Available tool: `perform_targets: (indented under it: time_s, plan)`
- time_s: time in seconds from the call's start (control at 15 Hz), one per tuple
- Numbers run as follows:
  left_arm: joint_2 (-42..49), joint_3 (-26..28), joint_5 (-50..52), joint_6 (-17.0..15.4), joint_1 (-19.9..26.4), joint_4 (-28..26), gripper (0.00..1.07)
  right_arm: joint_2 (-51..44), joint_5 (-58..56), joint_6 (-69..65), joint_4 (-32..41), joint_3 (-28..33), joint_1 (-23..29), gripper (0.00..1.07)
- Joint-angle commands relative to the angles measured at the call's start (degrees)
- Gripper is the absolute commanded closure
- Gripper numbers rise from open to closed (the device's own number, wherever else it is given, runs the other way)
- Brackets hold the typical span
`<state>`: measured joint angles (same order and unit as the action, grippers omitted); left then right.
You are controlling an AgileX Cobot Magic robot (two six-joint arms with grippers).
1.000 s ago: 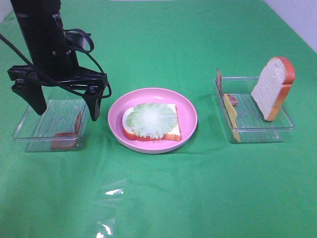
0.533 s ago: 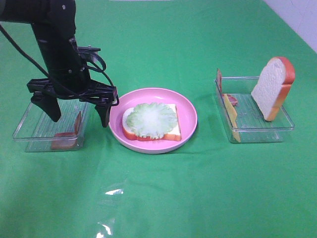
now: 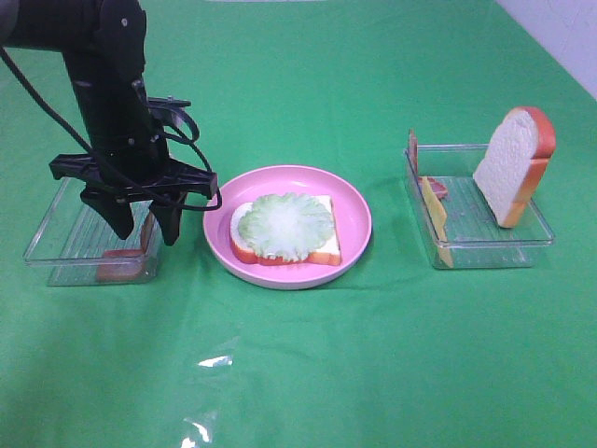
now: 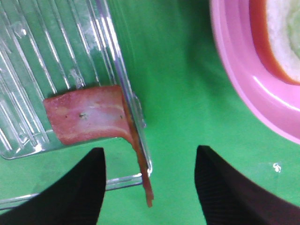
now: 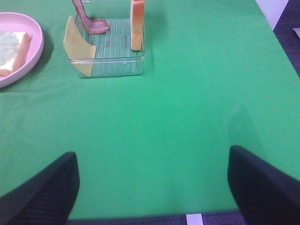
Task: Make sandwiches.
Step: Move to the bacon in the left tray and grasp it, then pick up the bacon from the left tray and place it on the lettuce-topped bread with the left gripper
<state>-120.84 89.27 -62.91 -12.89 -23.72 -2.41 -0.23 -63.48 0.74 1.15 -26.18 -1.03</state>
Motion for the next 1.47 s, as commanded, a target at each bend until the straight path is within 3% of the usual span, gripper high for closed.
perform_targets:
  time_s: [0.07,0.4,0.67,1.0,1.4,1.47]
  plan:
    - [-0.2,-0.4,-1.1,0.2,0.1,0.4,0.59,-0.9,0.3,0.5,0.1,0.2,-0.1,0.23]
    - [-0.2,-0.4,-1.1,0.2,0.1,0.6,0.64,-0.9,0.3,0.5,0.1,0.2,-0.1,0.23]
    - [-0.2,-0.4,-1.1,0.2,0.1,0.6,1.07,-0.9,0.3,0.5,0.1,0.2,-0.1,0.23]
    - [1.8,-0.4,-1.1,0.8,0.1,0.9,1.07,-0.9,0.3,0.5,0.1,0.2,-0.1,0.23]
    - [13.1,0.4,-1.6,0.8,-0.2,1.0,1.07,-0.9,0.3,0.5,0.1,0.2,-0.1,0.23]
    - [14.3,1.3,-1.4,2.2,-0.2,0.6,1.07,-0.9,0.3,0.5,0.1,0.2,-0.1,0.23]
